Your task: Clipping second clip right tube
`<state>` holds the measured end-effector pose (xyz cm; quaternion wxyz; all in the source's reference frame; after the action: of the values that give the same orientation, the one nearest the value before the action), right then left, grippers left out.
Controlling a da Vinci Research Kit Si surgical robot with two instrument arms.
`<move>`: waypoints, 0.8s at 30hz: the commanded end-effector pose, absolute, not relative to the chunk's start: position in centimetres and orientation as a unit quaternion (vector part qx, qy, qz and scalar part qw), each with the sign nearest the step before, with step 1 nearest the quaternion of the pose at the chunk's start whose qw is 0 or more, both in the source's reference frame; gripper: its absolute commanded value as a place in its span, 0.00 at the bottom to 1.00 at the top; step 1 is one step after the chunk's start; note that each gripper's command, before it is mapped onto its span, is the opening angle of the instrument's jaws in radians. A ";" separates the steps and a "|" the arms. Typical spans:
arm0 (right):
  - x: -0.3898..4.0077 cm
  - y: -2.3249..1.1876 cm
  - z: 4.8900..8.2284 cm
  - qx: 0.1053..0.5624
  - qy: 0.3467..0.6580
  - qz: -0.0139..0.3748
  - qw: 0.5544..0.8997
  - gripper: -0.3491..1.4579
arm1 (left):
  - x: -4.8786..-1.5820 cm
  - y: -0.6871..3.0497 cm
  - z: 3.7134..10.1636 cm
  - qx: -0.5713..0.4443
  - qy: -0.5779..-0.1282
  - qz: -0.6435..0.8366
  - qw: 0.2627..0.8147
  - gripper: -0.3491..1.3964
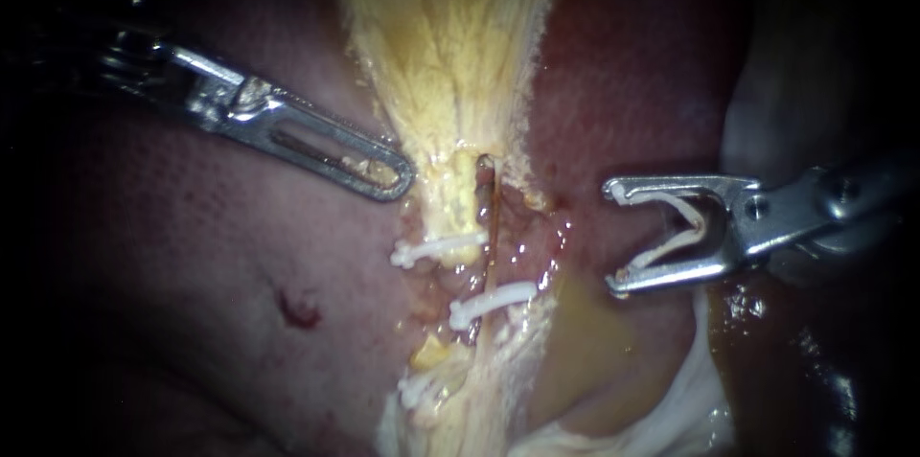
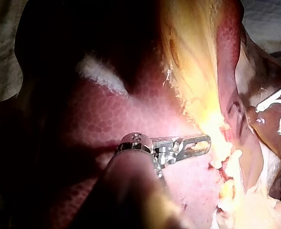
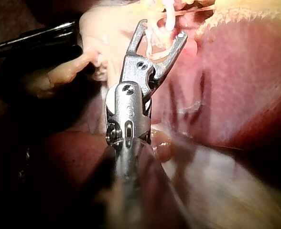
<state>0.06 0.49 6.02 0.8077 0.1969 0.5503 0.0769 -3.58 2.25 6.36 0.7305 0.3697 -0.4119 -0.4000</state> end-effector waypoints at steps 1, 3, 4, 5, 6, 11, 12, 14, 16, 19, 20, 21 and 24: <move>0.06 0.49 6.02 0.197 0.550 0.077 0.808 0.47 | -3.58 2.25 6.35 0.370 -0.412 -0.400 0.730 0.00; 0.06 0.49 6.02 0.197 0.550 0.077 0.808 0.47 | -3.56 2.26 6.34 0.371 -0.412 -0.400 0.730 0.00; 0.06 0.49 6.02 0.197 0.550 0.077 0.808 0.47 | -3.54 2.27 6.32 0.372 -0.412 -0.399 0.730 0.00; 0.06 0.49 6.02 0.197 0.550 0.077 0.808 0.47 | -3.51 2.31 6.28 0.375 -0.411 -0.397 0.729 0.00; 0.06 0.49 6.02 0.197 0.550 0.077 0.808 0.47 | -3.47 2.34 6.24 0.375 -0.412 -0.399 0.729 0.00; 0.06 0.49 6.02 0.197 0.550 0.077 0.808 0.47 | -3.25 2.53 6.01 0.366 -0.413 -0.410 0.726 0.00; 0.06 0.49 6.02 0.197 0.550 0.077 0.808 0.47 | -3.19 2.57 5.95 0.365 -0.413 -0.413 0.725 0.00; 0.06 0.49 6.02 0.197 0.550 0.077 0.808 0.47 | -3.11 2.62 5.88 0.363 -0.410 -0.419 0.724 0.00; 0.06 0.49 6.02 0.197 0.550 0.077 0.808 0.47 | -3.04 2.63 5.83 0.362 -0.412 -0.421 0.723 0.00; 0.06 0.49 6.02 0.197 0.550 0.077 0.808 0.47 | -3.00 2.63 5.82 0.361 -0.412 -0.422 0.723 0.00; 0.07 0.50 6.02 0.197 0.550 0.077 0.808 0.47 | -3.00 2.62 5.83 0.361 -0.412 -0.422 0.723 0.00; 0.07 0.50 6.03 0.195 0.550 0.078 0.808 0.47 | -3.01 2.62 5.83 0.361 -0.412 -0.422 0.723 0.00; 0.12 0.49 6.05 0.199 0.551 0.076 0.807 0.47 | -3.02 2.62 5.83 0.360 -0.412 -0.422 0.723 0.00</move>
<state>0.15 0.48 6.05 0.8067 0.1993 0.5512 0.0754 -3.01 2.62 5.82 0.7228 0.3607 -0.4118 -0.4217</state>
